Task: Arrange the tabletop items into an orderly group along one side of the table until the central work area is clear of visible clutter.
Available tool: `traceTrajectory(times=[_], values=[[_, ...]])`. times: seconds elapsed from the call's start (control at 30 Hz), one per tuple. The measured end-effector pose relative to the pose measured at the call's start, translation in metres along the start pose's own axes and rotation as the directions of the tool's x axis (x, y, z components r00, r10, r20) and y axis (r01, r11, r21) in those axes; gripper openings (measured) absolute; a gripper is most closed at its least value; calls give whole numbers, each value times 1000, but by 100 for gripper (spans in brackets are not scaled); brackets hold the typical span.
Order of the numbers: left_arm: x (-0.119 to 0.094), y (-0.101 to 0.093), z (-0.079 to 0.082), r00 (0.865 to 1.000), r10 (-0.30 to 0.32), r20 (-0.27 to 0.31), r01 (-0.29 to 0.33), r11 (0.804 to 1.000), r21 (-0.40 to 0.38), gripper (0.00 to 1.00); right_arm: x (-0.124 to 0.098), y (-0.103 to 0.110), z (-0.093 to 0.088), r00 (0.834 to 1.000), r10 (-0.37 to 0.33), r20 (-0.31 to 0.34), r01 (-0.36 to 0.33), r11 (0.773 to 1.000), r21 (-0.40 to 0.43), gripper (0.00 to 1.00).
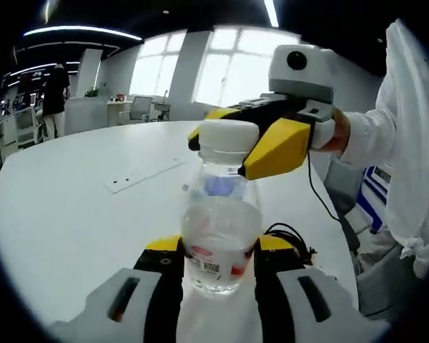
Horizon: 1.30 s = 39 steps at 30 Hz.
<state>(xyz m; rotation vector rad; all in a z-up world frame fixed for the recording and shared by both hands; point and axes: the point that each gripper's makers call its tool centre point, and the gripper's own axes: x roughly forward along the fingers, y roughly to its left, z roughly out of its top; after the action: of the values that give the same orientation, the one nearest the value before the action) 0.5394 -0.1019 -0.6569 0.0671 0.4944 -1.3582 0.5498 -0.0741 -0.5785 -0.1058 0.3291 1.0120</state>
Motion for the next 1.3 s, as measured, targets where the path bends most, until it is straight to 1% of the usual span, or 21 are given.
traceTrajectory(times=[0.07,0.13,0.17,0.27,0.4,0.6,0.77,1.07,1.3], values=[[5,4,4,1000,-5,-2,5,1000,16,37,-2,-7,0,1000,-24,4,24,1000,-12,19],[10,10,7,1000,-9,-8,9,999,45,37,-3,-12,0,999,-48,-1,48,998,-47,19],[11,11,8,1000,-9,-9,9,998,55,37,-3,-13,0,999,-50,-2,50,997,-50,19],[17,18,12,1000,-13,-16,15,995,95,37,-5,-22,0,996,-86,-2,85,993,-83,19],[25,25,15,1000,-22,-18,24,993,117,37,-4,-29,-2,994,-108,-1,108,989,-103,19],[32,33,15,999,-28,-27,31,990,139,38,-1,-39,-6,990,-142,-11,140,983,-122,19],[36,39,17,999,-32,-24,35,989,142,38,1,-48,-8,985,-173,-11,170,976,-135,19],[43,45,18,999,-43,-28,46,987,152,38,0,-58,-14,980,-199,-24,194,973,-129,20],[44,47,19,999,-47,-27,51,987,153,38,0,-60,-17,978,-209,-30,203,970,-131,20]])
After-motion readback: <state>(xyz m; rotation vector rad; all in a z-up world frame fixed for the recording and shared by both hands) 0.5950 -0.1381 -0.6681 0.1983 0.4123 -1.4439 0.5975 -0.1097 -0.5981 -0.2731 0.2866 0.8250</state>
